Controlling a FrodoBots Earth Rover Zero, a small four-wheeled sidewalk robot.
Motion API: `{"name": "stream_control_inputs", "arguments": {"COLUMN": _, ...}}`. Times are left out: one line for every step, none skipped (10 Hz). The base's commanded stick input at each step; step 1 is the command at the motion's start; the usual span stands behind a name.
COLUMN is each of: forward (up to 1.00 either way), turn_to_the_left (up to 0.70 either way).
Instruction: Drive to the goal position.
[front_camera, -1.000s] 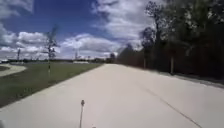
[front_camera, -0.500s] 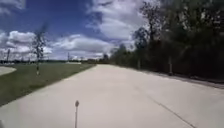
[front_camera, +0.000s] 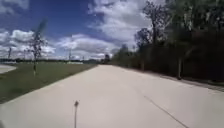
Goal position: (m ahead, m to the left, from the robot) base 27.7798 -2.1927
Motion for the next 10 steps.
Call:
{"name": "stream_control_inputs", "arguments": {"forward": 1.00, "turn_to_the_left": 0.00}}
{"name": "stream_control_inputs", "arguments": {"forward": 1.00, "turn_to_the_left": 0.00}}
{"name": "stream_control_inputs", "arguments": {"forward": 1.00, "turn_to_the_left": 0.00}}
{"name": "stream_control_inputs", "arguments": {"forward": 1.00, "turn_to_the_left": 0.00}}
{"name": "stream_control_inputs", "arguments": {"forward": 1.00, "turn_to_the_left": 0.00}}
{"name": "stream_control_inputs", "arguments": {"forward": 1.00, "turn_to_the_left": 0.00}}
{"name": "stream_control_inputs", "arguments": {"forward": 1.00, "turn_to_the_left": 0.00}}
{"name": "stream_control_inputs", "arguments": {"forward": 1.00, "turn_to_the_left": 0.00}}
{"name": "stream_control_inputs", "arguments": {"forward": 1.00, "turn_to_the_left": -0.02}}
{"name": "stream_control_inputs", "arguments": {"forward": 1.00, "turn_to_the_left": -0.26}}
